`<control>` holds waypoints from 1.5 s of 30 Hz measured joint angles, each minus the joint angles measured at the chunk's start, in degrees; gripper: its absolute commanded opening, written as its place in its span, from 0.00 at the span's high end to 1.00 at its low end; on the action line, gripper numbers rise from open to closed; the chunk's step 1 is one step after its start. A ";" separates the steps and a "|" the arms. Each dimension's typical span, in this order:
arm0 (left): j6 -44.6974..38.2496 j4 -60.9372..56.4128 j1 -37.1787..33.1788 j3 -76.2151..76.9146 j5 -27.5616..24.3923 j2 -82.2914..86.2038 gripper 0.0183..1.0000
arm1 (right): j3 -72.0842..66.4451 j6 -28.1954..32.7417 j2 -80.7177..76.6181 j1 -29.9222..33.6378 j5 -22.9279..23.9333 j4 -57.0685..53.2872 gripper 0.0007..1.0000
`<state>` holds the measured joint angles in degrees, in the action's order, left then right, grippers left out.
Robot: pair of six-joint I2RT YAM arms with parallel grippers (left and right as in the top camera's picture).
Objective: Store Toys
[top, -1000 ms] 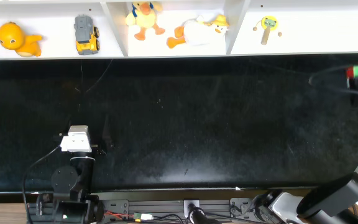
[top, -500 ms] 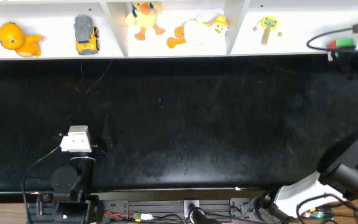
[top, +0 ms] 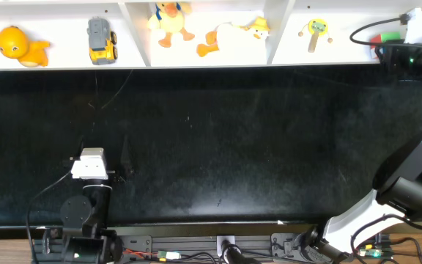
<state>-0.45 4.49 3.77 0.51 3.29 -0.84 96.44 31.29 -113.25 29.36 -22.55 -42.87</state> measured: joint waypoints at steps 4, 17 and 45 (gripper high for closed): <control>0.00 0.00 0.02 0.00 0.00 0.00 0.00 | 0.00 -0.63 -0.17 0.00 -0.39 1.27 0.52; 0.00 0.00 0.00 0.00 0.00 0.00 0.00 | 0.00 -1.27 -0.28 0.00 -0.63 2.19 0.45; 0.00 0.02 0.00 0.00 0.00 0.00 0.00 | -13.68 -2.64 7.32 -0.26 0.92 10.45 0.00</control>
<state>-0.45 4.51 3.77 0.51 3.29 -0.84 82.76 28.64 -105.93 29.10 -21.63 -32.42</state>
